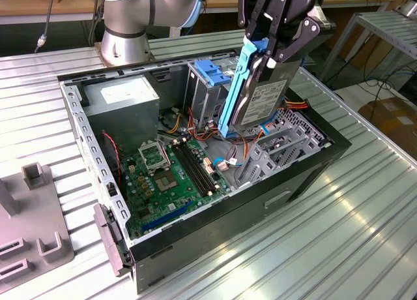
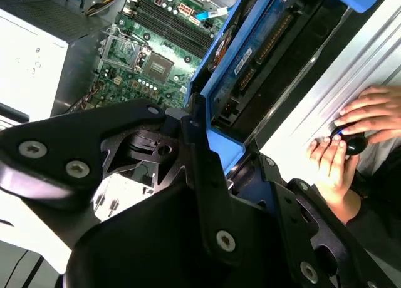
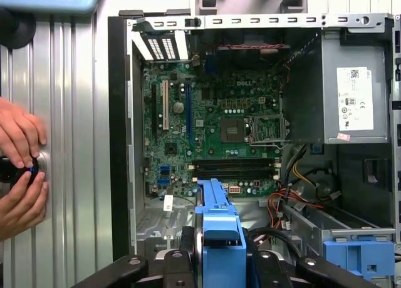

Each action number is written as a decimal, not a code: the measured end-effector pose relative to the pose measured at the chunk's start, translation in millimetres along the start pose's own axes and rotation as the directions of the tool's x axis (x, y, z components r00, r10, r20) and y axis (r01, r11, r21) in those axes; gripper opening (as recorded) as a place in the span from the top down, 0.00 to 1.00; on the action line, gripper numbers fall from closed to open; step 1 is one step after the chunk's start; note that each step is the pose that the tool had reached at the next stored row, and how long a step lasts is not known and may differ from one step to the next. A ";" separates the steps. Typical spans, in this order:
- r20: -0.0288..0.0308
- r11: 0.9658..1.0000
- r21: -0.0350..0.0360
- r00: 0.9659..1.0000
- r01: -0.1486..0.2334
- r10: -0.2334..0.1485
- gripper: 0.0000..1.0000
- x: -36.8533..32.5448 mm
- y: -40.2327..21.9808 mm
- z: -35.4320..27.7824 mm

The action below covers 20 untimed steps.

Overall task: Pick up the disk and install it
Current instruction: 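Insert the disk into the insertion slot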

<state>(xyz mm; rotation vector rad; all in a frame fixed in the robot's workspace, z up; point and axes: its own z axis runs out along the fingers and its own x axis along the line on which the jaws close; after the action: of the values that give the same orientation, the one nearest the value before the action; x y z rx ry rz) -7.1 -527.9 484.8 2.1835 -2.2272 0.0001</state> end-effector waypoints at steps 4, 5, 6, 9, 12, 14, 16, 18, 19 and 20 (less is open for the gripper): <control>0.000 1.000 0.000 1.000 0.000 0.000 0.63 0.0 -0.3 0.1; 0.000 1.000 0.000 1.000 0.000 0.000 0.63 0.0 -0.3 0.1; 0.000 1.000 0.000 1.000 0.000 0.000 0.63 0.0 -0.3 0.1; 0.000 1.000 0.000 1.000 0.000 0.000 0.63 0.6 -8.2 2.0; -0.001 1.000 0.001 1.000 0.000 0.000 0.63 6.9 -13.8 7.5; -0.001 1.000 0.001 1.000 0.000 0.000 0.63 9.3 -16.0 10.0; -0.002 1.000 0.001 1.000 0.000 0.000 0.63 10.5 -25.4 13.8; -0.005 1.000 0.001 1.000 0.000 0.000 0.63 10.3 -36.5 15.6; -0.006 1.000 0.001 1.000 0.000 0.000 0.63 10.2 -43.5 15.9; -0.006 1.000 0.001 1.000 0.000 0.000 0.63 10.2 -50.3 16.1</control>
<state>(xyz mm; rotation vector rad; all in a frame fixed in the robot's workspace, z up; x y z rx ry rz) 42.7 -539.3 468.1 2.1811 -2.2246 0.0084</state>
